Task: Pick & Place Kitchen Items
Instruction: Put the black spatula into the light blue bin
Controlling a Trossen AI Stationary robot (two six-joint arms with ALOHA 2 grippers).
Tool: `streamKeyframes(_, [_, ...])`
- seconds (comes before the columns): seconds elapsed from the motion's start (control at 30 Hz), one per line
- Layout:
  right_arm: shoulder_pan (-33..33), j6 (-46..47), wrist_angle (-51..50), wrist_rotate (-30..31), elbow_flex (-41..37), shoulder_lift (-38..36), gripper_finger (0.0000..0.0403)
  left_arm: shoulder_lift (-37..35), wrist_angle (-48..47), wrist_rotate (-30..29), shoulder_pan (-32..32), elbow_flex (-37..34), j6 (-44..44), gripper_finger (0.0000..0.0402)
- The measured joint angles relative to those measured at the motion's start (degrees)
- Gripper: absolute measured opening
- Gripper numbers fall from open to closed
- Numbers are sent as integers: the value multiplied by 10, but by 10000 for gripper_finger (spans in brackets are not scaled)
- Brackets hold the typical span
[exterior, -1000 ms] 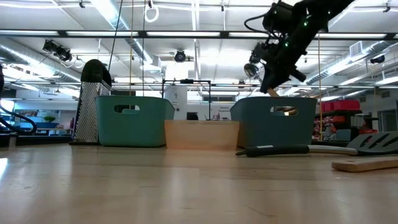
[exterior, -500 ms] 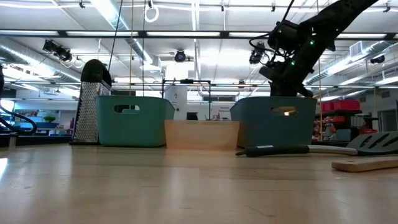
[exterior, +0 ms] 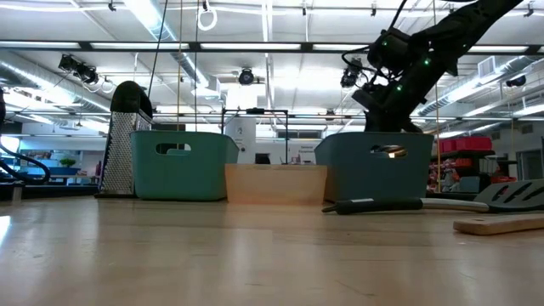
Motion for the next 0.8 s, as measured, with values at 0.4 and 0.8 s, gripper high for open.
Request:
streamKeyframes(0.4, [1,-13,107,-216,0,-21,79,0,0,0,0,0,-3,30])
streamKeyframes(0.8, [113,18,125,-269,0,-106,79,0,0,0,0,0,-3,30])
